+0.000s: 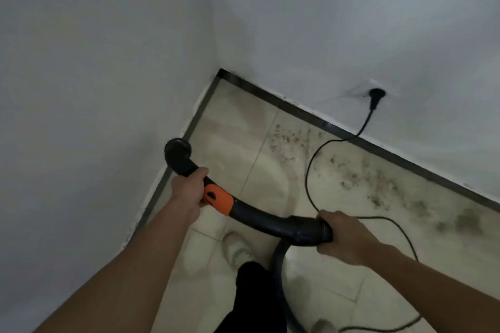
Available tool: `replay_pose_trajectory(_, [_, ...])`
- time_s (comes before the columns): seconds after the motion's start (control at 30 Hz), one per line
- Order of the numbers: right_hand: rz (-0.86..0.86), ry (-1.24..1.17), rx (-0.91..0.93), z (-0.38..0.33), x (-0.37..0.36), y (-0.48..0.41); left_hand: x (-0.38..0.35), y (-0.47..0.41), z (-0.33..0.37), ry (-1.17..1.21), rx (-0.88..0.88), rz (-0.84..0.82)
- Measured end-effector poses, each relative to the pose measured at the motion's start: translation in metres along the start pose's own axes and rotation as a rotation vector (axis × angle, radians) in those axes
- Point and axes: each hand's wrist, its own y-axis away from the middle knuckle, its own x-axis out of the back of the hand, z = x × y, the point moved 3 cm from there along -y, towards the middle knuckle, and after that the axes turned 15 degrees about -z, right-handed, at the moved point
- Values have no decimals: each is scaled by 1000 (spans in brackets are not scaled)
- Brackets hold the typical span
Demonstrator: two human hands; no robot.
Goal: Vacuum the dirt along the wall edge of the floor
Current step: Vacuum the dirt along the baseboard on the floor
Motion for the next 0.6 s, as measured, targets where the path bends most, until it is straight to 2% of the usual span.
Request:
replay_pose_trajectory(0.13, [-113,57,-120,28,-14,18,-43,0,-14,-123,15,-104])
replay_pose_trajectory(0.23, [-66,40,-114,42,-27,33,-66,1,-29,-163,28,-163])
replay_pose_trajectory(0.37, [183,-31,47,28,-67,33,-79,-11,-55,-254,33,-233])
replay_pose_trajectory(0.5, [451,-25,-17,28,-109,-5,-83,-44,-78,-339,28,-241])
replay_pose_trajectory(0.6, [638,57,-24,21,-129,-51,-95,-78,-98,-362,91,-337])
